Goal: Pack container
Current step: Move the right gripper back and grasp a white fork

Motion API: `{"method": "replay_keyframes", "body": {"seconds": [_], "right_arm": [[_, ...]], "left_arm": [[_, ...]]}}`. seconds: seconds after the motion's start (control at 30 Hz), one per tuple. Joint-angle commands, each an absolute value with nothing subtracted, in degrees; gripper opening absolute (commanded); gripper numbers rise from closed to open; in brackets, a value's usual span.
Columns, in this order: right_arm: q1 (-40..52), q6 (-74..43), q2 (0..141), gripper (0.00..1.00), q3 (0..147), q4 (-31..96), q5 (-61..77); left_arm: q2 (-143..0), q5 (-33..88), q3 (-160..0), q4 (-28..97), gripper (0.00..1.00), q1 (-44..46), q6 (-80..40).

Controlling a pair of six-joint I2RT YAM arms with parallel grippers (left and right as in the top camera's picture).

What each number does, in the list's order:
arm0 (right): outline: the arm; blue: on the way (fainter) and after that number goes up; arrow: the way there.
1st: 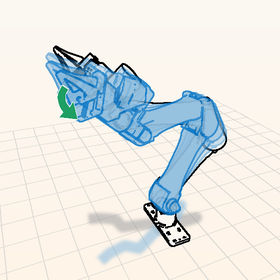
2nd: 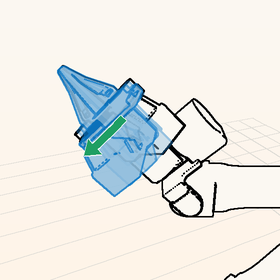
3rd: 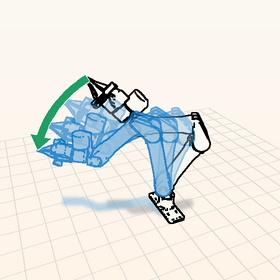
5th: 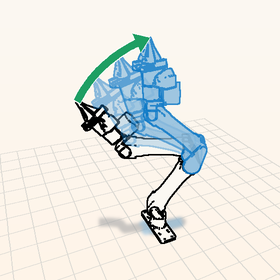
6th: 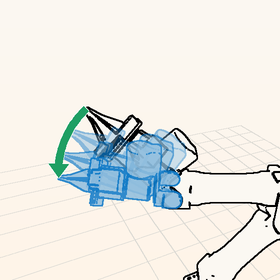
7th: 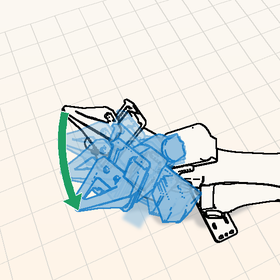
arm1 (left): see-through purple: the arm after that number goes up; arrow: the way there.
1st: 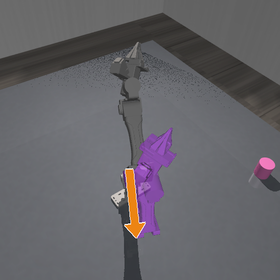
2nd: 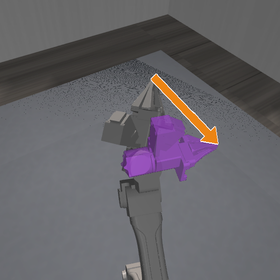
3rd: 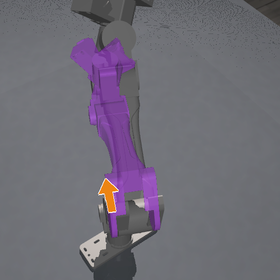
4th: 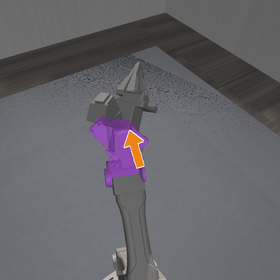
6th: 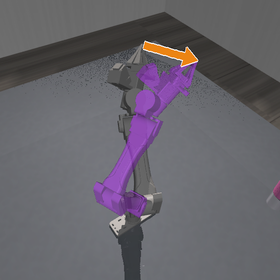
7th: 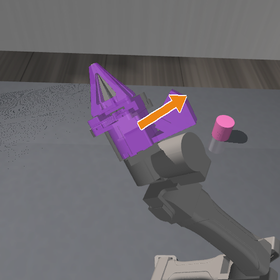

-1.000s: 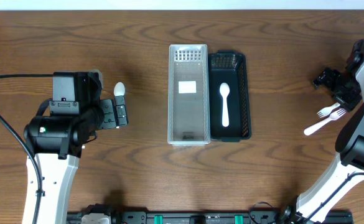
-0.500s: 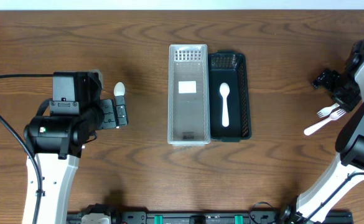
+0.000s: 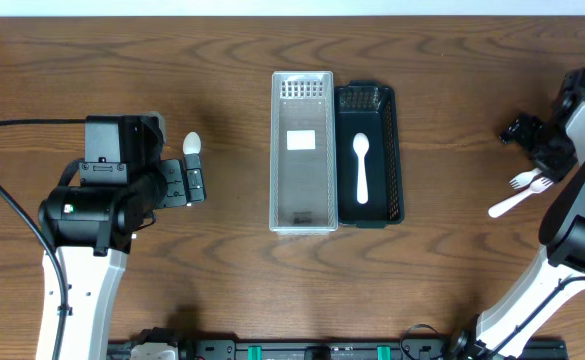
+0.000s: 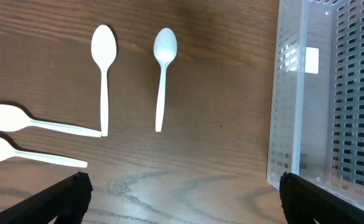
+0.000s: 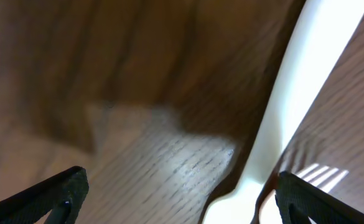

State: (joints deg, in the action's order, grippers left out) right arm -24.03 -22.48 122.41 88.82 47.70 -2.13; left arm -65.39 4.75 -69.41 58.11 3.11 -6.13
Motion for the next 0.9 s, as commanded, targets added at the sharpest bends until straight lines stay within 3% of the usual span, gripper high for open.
{"method": "replay_keyframes", "body": {"seconds": [0.0, 0.3, 0.37, 0.57, 0.87], "right_arm": [[-23.59, -21.82, 122.98, 0.99, 86.43, 46.11, -2.74], [-23.59, -21.80, 122.98, 0.98, 84.73, 44.56, -2.59], [-23.59, -21.80, 122.98, 0.89, 84.73, 44.60, -2.39], [-23.59, -21.85, 122.98, 0.48, 84.73, 44.64, -0.95], [-23.55, -21.82, 122.98, 0.34, 84.73, 44.75, -0.97]], "left_arm": [[-65.49, 4.93, -70.74, 58.24, 0.98, 3.29, -5.58], [-65.49, 4.93, -70.74, 58.24, 0.98, 3.29, -5.58], [-65.49, 4.93, -70.74, 58.24, 0.98, 3.29, -5.58], [-65.49, 4.93, -70.74, 58.24, 0.98, 3.29, -5.58], [-65.49, 4.93, -70.74, 58.24, 0.98, 3.29, -5.58]]}}
